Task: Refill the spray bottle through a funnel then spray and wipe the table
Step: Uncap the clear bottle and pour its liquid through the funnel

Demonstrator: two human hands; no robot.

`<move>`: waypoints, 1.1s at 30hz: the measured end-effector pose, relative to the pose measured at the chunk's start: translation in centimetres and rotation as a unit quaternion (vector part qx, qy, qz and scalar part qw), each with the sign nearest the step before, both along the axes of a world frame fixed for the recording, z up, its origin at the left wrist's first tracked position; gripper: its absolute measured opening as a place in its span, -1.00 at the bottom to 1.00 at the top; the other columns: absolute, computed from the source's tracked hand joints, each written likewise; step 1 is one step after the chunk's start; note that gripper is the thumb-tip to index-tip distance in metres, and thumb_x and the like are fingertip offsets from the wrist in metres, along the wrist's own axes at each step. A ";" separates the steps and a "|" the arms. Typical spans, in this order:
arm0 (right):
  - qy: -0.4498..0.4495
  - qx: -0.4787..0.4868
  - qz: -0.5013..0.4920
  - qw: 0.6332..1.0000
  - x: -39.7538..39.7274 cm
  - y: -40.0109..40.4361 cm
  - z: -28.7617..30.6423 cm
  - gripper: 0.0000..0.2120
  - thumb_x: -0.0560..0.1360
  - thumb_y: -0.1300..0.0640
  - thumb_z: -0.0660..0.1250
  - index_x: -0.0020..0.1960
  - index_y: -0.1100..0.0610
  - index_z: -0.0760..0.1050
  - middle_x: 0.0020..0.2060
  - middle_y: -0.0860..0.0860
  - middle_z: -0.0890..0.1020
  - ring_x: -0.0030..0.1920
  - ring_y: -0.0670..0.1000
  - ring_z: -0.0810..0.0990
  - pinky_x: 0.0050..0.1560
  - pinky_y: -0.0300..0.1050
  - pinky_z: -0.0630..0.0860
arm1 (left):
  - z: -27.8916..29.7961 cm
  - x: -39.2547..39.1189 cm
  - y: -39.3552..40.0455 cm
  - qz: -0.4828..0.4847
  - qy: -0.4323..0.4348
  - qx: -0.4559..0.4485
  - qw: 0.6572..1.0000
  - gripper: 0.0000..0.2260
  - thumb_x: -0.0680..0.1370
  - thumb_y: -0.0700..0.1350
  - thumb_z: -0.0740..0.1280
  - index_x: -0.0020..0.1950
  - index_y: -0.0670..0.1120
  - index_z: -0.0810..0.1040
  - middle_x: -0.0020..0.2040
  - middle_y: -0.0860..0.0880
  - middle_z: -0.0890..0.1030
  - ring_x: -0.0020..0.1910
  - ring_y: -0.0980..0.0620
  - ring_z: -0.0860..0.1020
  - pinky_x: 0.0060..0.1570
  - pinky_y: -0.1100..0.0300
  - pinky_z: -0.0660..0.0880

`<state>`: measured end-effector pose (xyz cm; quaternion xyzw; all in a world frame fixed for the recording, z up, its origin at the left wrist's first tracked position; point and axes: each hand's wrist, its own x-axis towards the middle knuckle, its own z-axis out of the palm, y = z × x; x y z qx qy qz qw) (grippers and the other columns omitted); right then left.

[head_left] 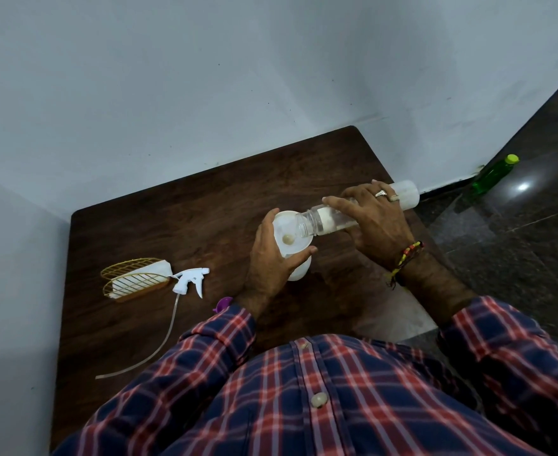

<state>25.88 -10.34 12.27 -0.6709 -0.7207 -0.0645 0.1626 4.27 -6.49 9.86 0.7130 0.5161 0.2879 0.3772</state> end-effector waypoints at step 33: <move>-0.004 0.014 0.009 1.000 0.0 0.2 -0.1 -0.39 0.31 0.25 0.47 0.32 -0.06 0.52 0.09 0.10 0.62 0.15 0.17 0.58 0.36 0.22 0.34 | 0.2 0.0 0.0 0.000 0.000 -0.001 1.000 -0.13 0.33 0.02 0.59 0.50 -0.10 0.20 0.44 -0.06 0.37 0.34 0.16 0.30 0.28 0.35 0.23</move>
